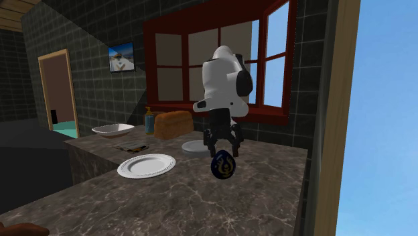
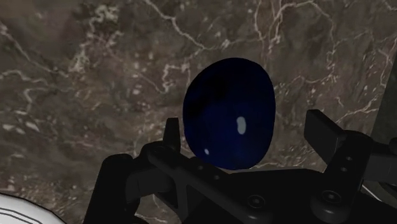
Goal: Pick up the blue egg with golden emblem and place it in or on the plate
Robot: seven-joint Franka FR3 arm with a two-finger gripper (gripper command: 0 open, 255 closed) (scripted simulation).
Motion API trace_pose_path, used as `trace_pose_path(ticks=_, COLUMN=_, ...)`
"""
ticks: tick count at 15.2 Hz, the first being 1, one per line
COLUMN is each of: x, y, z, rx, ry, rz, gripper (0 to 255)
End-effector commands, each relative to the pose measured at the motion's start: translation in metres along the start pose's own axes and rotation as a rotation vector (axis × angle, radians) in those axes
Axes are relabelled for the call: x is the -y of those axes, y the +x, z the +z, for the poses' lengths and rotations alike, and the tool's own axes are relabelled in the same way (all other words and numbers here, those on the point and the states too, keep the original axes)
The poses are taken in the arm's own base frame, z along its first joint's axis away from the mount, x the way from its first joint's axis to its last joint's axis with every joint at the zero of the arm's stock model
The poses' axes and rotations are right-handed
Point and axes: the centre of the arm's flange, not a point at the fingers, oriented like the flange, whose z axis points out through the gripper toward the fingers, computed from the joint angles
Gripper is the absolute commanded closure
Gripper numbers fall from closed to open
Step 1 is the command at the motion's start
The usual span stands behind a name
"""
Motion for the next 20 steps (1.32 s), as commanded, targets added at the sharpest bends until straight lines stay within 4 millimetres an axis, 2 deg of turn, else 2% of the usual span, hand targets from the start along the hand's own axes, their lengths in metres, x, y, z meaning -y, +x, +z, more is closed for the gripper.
trace_pose_path(ticks=1, x=0.0, y=0.0, z=0.0, rx=0.0, ry=0.0, rz=0.0, gripper=255)
trace_pose_path(ticks=10, x=0.0, y=0.0, z=0.0, rx=0.0, ry=0.0, rz=0.0, gripper=255)
trace_pose_path(ticks=20, x=0.014, y=0.008, z=-0.05, rx=0.0, ry=0.0, rz=0.0, gripper=255)
